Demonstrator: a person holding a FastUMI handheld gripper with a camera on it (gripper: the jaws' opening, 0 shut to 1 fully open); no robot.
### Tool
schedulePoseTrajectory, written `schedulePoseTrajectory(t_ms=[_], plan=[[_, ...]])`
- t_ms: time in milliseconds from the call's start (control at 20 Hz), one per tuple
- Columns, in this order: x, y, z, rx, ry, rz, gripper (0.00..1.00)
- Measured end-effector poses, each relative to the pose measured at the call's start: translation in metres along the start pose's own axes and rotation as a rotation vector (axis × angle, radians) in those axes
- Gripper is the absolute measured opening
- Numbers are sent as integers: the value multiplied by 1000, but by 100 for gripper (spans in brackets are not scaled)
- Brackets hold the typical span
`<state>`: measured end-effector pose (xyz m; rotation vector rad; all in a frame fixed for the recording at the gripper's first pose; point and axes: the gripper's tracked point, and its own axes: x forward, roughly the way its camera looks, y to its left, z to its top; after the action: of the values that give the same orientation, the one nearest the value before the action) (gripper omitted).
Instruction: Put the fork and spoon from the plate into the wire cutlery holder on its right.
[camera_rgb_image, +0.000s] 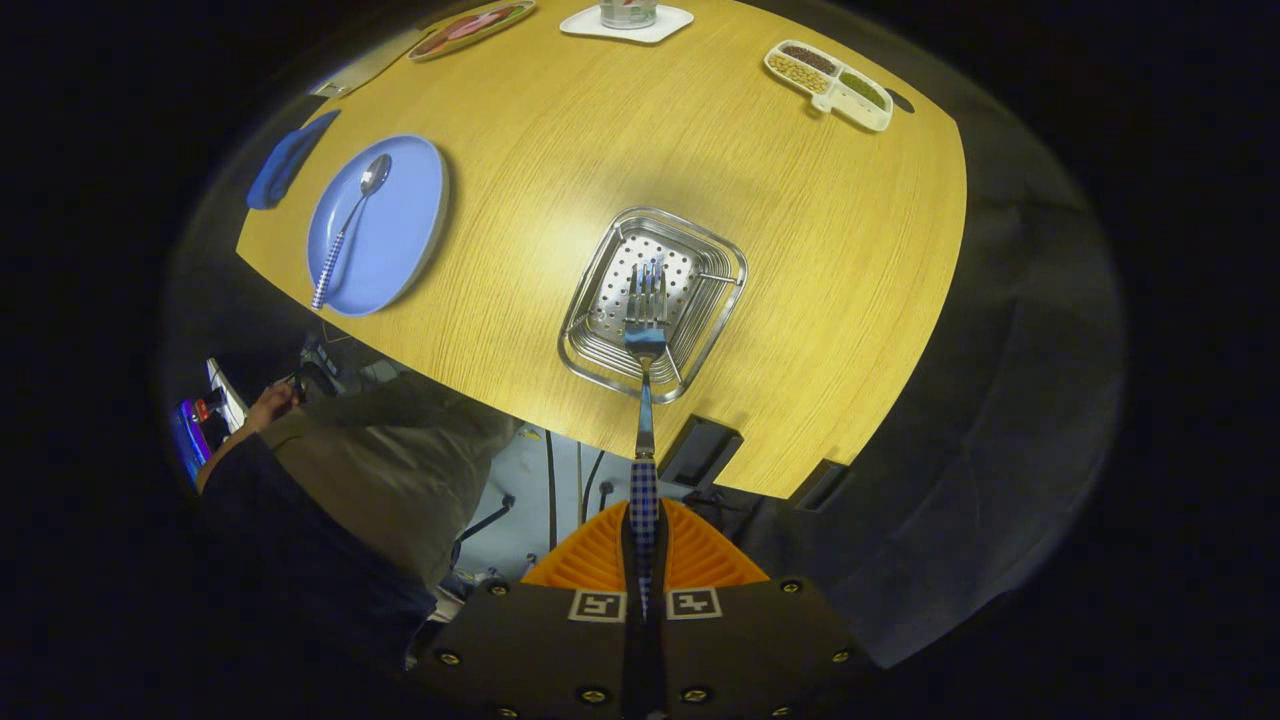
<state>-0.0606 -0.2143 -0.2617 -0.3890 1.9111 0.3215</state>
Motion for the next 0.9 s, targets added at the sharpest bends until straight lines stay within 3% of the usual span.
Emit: schedulePoseTrajectory(t_ms=[300, 600, 900], plan=[[13, 2, 18, 11, 89, 48, 0], [21, 3, 36, 25, 136, 55, 9], [19, -1, 45, 27, 141, 48, 10]])
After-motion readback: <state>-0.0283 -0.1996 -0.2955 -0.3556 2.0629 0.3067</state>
